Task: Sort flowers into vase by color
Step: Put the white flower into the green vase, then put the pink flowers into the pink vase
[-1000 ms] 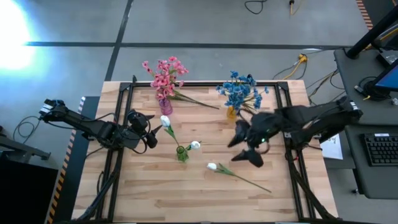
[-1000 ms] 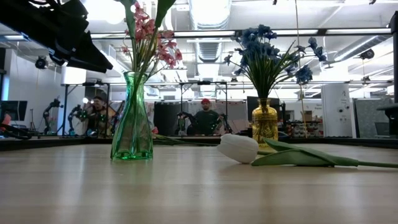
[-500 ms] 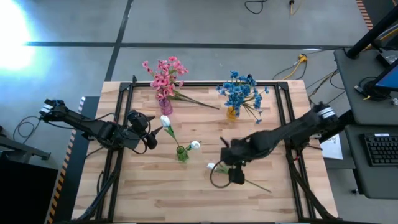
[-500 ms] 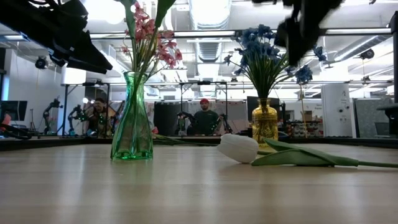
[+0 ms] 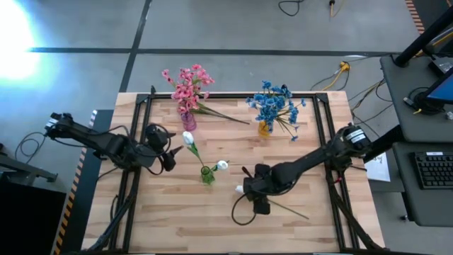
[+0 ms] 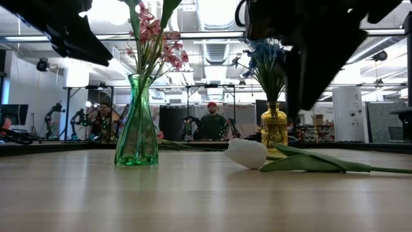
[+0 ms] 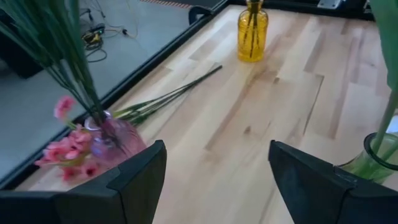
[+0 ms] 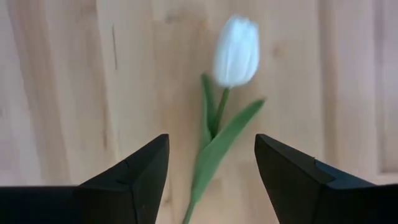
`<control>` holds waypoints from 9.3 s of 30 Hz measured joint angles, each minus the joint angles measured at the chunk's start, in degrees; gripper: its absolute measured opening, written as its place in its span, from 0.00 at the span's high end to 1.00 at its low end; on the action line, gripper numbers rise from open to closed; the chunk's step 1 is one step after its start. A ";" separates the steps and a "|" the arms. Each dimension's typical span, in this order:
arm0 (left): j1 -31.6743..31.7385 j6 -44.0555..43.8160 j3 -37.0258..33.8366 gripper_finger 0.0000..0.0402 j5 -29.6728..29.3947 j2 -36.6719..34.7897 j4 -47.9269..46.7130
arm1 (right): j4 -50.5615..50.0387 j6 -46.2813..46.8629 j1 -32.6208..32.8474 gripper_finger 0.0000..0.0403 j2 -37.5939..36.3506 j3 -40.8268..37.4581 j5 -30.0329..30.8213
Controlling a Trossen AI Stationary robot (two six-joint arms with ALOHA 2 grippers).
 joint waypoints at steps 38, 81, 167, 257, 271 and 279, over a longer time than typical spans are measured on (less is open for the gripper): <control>-4.24 -28.90 4.27 0.33 21.53 1.59 -17.23 | 2.90 18.19 7.26 0.44 -0.02 -6.67 16.73; -6.67 -30.21 4.27 0.33 14.32 9.17 -13.37 | 20.43 2.78 6.90 0.96 -0.27 -17.62 16.98; -32.30 -19.91 4.12 0.33 -0.04 10.36 -2.39 | 111.82 -61.31 -3.25 0.97 16.04 13.80 18.59; -32.26 -19.91 4.06 0.33 -4.22 10.38 -2.39 | 96.77 -55.66 -4.46 0.53 15.77 13.44 33.13; -32.26 -19.91 4.06 0.33 -4.68 10.38 -2.33 | 96.25 -62.27 0.19 0.47 15.60 14.21 32.73; -32.26 -19.91 4.06 0.33 -4.77 10.38 -2.27 | 94.24 -68.17 4.69 0.47 15.60 14.21 33.18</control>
